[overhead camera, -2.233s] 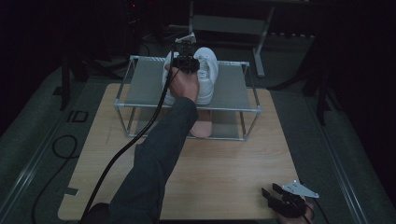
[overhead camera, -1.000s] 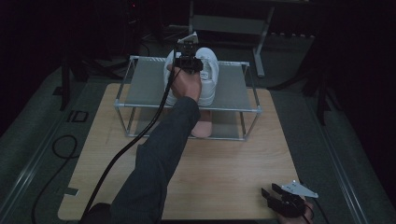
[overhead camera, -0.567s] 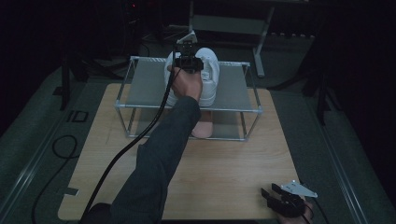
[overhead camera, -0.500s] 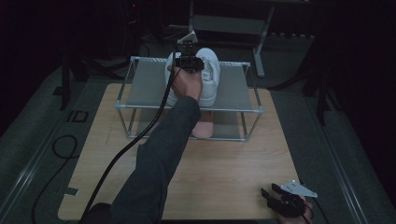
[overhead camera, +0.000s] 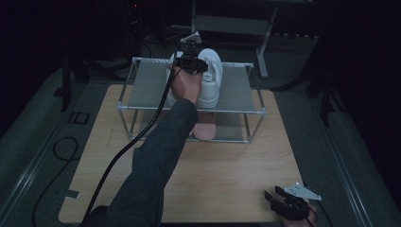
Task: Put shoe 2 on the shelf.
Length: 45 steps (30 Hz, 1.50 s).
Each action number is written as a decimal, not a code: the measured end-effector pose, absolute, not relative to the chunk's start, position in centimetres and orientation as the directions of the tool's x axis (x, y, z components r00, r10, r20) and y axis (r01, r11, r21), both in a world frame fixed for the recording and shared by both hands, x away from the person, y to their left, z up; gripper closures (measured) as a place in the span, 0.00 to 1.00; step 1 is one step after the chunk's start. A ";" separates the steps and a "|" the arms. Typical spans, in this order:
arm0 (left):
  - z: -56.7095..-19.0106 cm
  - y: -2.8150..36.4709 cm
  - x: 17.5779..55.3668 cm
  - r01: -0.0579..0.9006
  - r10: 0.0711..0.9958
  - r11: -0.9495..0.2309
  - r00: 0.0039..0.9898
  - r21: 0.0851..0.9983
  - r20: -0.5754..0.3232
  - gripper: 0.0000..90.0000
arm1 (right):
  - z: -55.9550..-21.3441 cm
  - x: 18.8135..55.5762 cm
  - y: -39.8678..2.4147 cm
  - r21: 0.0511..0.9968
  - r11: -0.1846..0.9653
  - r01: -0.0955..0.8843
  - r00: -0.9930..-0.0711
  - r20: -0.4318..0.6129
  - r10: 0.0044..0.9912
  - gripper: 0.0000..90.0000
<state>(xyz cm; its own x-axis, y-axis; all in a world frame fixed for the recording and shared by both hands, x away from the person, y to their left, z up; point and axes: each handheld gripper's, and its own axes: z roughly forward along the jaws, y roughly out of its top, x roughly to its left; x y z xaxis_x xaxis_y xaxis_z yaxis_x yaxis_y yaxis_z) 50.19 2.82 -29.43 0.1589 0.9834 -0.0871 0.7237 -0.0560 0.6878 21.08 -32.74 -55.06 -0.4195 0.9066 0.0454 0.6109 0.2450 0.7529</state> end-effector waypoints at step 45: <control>-27.4 7.0 47.7 0.616 0.873 -0.410 0.479 0.673 0.093 0.91 | -55.1 21.1 -32.8 0.755 0.244 0.609 -0.416 0.043 0.908 0.52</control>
